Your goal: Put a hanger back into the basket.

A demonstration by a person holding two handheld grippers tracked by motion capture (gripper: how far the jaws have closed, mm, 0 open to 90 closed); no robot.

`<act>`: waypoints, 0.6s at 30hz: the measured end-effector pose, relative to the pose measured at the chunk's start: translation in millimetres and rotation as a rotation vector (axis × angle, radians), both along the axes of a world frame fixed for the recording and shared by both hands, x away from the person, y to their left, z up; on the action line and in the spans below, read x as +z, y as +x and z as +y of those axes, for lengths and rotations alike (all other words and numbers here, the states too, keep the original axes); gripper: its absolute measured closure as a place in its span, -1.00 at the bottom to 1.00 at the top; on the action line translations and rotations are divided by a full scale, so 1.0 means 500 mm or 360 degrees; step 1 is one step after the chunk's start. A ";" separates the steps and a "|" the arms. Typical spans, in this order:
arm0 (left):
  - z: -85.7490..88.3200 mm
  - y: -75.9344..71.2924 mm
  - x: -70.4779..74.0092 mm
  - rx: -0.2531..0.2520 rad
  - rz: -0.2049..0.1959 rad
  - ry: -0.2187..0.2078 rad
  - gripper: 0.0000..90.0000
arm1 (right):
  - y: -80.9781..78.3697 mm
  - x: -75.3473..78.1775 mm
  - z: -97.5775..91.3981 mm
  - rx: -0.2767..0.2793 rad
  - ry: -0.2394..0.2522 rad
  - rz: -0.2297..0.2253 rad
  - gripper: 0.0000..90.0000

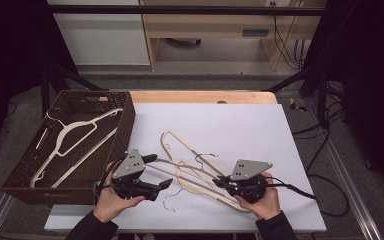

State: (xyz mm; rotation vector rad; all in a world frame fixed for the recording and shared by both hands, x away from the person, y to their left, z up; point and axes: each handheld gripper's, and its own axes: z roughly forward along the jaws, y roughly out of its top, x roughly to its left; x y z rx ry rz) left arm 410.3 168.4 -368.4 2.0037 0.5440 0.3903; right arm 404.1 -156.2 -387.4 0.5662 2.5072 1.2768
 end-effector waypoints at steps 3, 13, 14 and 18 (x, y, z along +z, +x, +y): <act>-0.009 -0.001 -0.004 -0.0043 0.0014 0.0020 -0.63 | 0.000 -0.006 0.014 0.0050 -0.0002 0.0045 0.94; -0.057 0.004 -0.031 -0.0185 0.0060 0.0162 -0.18 | 0.002 -0.022 0.042 0.0145 0.0017 0.0137 0.94; -0.065 0.006 -0.036 -0.0209 0.0063 0.0190 -0.11 | 0.002 -0.023 0.043 0.0151 0.0023 0.0140 0.94; -0.070 0.009 -0.043 -0.0215 0.0069 0.0217 0.16 | 0.001 -0.022 0.043 0.0160 0.0028 0.0147 0.94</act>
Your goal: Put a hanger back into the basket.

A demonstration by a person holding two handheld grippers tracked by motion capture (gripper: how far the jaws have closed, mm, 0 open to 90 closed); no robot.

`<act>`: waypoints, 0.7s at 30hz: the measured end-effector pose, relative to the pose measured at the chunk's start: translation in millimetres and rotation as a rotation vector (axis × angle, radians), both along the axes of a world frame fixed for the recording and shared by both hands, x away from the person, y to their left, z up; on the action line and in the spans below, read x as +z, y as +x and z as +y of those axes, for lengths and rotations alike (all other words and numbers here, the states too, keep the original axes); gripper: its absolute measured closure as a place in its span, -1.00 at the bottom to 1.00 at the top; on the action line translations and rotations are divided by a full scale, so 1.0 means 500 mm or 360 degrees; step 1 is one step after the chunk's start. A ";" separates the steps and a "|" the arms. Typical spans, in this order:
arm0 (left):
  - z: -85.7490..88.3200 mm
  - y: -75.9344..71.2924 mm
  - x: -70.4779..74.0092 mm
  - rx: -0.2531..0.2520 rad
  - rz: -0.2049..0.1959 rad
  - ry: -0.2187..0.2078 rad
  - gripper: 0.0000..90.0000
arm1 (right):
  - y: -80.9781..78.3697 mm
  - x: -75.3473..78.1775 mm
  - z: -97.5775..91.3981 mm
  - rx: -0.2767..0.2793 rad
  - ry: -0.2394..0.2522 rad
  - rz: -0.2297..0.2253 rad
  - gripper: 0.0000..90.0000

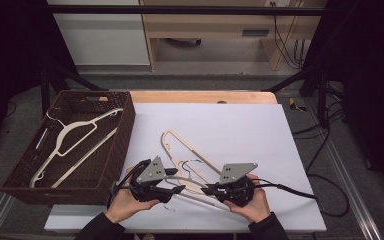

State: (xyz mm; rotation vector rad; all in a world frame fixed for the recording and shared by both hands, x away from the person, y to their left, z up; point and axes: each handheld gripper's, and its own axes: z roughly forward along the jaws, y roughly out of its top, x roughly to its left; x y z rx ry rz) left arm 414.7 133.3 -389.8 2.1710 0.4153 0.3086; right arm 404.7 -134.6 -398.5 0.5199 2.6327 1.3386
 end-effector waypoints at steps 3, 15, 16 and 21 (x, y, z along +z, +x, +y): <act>0.002 0.005 -0.004 0.0024 0.0010 0.0017 0.33 | 0.000 -0.003 0.002 0.0014 -0.0015 0.0009 0.94; 0.000 -0.002 0.001 -0.0011 -0.0047 0.0101 0.51 | 0.002 -0.003 0.001 0.0032 -0.0018 0.0017 0.92; -0.001 -0.004 0.004 -0.0007 -0.0058 0.0111 0.53 | 0.002 -0.002 0.001 0.0024 -0.0015 0.0011 0.91; -0.004 -0.011 0.010 -0.0026 -0.0051 0.0132 0.70 | 0.003 0.004 -0.005 -0.0047 0.0001 -0.0035 0.84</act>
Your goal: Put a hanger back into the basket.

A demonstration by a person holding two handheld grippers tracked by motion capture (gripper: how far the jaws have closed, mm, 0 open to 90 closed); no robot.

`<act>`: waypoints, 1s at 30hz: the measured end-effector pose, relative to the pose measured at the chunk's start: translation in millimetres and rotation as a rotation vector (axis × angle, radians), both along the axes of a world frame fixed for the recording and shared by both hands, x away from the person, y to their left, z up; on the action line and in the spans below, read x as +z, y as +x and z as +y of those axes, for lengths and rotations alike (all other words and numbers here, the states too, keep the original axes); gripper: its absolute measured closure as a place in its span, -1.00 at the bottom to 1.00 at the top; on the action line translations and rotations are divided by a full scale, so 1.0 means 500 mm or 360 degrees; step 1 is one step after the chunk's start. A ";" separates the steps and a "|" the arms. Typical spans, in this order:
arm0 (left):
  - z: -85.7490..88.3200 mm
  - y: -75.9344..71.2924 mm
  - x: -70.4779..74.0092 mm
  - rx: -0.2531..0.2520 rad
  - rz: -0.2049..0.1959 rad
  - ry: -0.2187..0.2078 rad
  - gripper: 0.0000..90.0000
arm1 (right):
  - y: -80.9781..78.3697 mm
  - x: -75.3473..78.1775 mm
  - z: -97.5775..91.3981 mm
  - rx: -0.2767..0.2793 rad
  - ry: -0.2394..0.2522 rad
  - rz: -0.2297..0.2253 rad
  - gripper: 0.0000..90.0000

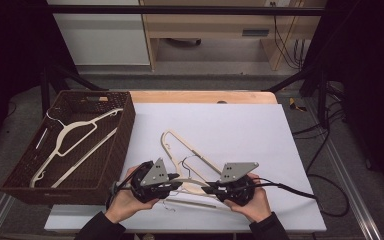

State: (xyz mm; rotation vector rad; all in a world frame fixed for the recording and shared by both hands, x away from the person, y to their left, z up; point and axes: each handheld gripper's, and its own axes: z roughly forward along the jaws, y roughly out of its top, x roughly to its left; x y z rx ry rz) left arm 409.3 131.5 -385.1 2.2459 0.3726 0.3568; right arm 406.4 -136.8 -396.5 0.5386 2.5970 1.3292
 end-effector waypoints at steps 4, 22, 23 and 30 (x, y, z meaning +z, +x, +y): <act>-0.004 -0.007 0.002 -0.0026 0.0024 0.0018 0.75 | 0.001 0.002 -0.004 -0.0052 -0.0025 -0.0039 0.75; -0.004 -0.033 0.029 -0.0063 0.0126 -0.0123 0.93 | -0.004 0.029 -0.030 -0.0208 0.0081 -0.0131 0.19; -0.004 -0.033 0.029 -0.0063 0.0126 -0.0123 0.93 | -0.005 0.031 -0.034 -0.0227 0.0096 -0.0140 0.13; 0.014 -0.023 0.036 0.0082 0.0130 -0.0144 0.93 | 0.002 0.038 -0.081 -0.0394 0.0185 -0.0128 -0.22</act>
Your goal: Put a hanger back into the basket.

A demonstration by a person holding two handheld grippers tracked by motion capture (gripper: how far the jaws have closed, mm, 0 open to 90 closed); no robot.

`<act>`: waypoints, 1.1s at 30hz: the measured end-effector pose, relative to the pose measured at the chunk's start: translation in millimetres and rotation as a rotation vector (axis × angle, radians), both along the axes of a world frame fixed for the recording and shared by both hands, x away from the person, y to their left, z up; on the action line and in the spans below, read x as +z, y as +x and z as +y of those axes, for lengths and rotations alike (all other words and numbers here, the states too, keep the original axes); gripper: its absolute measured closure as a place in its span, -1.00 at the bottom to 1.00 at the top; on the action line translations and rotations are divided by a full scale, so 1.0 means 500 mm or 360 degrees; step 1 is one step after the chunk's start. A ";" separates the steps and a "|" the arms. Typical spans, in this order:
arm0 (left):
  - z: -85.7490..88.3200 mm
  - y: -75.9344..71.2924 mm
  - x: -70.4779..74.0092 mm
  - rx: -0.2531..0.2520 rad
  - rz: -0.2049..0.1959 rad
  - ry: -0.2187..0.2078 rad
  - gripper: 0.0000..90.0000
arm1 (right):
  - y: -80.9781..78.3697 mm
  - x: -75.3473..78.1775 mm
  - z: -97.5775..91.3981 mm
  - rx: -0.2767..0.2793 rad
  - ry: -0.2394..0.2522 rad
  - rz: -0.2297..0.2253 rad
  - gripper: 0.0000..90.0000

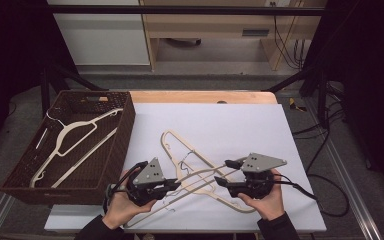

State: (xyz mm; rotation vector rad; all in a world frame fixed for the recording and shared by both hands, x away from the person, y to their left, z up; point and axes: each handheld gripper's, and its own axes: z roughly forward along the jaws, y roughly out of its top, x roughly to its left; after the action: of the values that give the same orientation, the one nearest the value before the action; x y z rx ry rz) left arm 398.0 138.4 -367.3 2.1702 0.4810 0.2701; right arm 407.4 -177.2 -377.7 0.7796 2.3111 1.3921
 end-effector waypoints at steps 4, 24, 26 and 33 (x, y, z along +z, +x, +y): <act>0.024 0.007 0.014 0.0097 -0.0010 -0.0029 0.93 | 0.004 0.000 -0.033 -0.0109 0.0039 0.0011 -0.33; 0.112 0.012 0.165 0.0210 -0.0149 -0.0193 0.93 | 0.010 -0.017 -0.102 -0.0397 0.0073 0.0033 -0.71; 0.122 0.016 0.182 0.0216 -0.0158 -0.0205 0.93 | 0.010 -0.018 -0.105 -0.0425 0.0068 0.0028 -0.76; 0.157 0.031 0.220 0.0268 -0.0179 -0.0208 0.93 | 0.008 -0.020 -0.109 -0.0461 0.0076 -0.0001 -0.78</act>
State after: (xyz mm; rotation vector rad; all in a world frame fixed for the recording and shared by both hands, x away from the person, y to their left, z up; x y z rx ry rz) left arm 413.4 217.1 -257.1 1.9786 0.6013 0.4386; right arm 411.4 -231.6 -387.4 1.0787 2.0693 1.3192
